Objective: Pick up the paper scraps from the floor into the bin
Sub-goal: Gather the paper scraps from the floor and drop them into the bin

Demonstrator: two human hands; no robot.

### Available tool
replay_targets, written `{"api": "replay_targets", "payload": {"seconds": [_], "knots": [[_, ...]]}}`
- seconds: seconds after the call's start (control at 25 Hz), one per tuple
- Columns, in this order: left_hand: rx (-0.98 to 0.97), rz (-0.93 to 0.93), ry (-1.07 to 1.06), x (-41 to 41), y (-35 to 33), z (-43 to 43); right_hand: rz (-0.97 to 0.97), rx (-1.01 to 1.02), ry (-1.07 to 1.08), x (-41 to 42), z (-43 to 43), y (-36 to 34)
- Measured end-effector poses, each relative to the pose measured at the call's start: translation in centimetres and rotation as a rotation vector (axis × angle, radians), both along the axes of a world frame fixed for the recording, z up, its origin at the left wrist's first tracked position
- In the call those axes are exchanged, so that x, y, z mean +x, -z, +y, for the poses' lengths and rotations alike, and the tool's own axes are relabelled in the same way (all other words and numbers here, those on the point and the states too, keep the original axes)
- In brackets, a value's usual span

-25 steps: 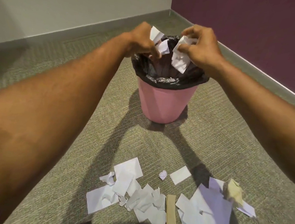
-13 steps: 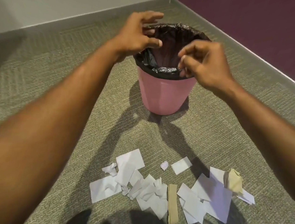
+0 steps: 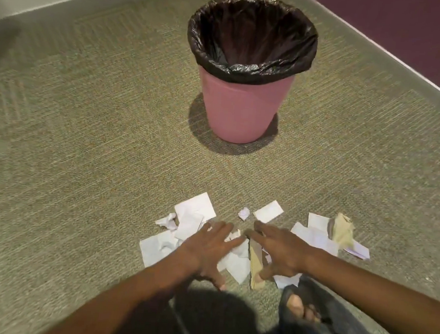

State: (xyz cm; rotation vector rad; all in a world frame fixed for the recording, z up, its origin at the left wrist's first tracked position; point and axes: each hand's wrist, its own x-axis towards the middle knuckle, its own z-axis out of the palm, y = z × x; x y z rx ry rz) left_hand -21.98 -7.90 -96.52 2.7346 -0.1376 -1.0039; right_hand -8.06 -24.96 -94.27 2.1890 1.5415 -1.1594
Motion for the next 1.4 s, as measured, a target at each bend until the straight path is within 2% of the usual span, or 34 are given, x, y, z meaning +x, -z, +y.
{"api": "replay_targets", "payload": {"seconds": [0.2,0.4,0.56,0.68,0.8,0.96,1.16,1.4], "knots": [[0.149,-0.116,-0.089,-0.8,1.7,-2.3,-0.200,0.149,0.002,-3.5,-0.6,2.7],[-0.016,-0.266,-0.210,-1.2,0.9,-2.8,-0.309,0.222,-0.001,-4.7,-0.6,3.8],[-0.182,-0.255,-0.341,-2.7,1.7,-2.2,-0.256,0.346,0.007,-5.2,-0.5,3.6],[-0.264,-0.230,-0.381,-2.0,2.4,-1.6,-0.108,0.376,0.054,-5.4,-0.9,3.8],[-0.307,-0.233,-0.467,-0.9,2.6,-1.1,-0.024,0.429,0.002,-5.0,-1.3,4.4],[-0.340,-0.218,-0.512,-0.3,2.6,-0.7,0.082,0.405,0.175,-4.2,-0.9,5.1],[-0.397,-0.237,-0.757,2.2,1.3,0.9,0.060,0.442,0.350,-0.5,0.0,3.5],[-0.495,-0.362,-0.833,5.6,-5.6,5.9,0.022,0.565,0.572,5.8,0.3,-3.4]]}}
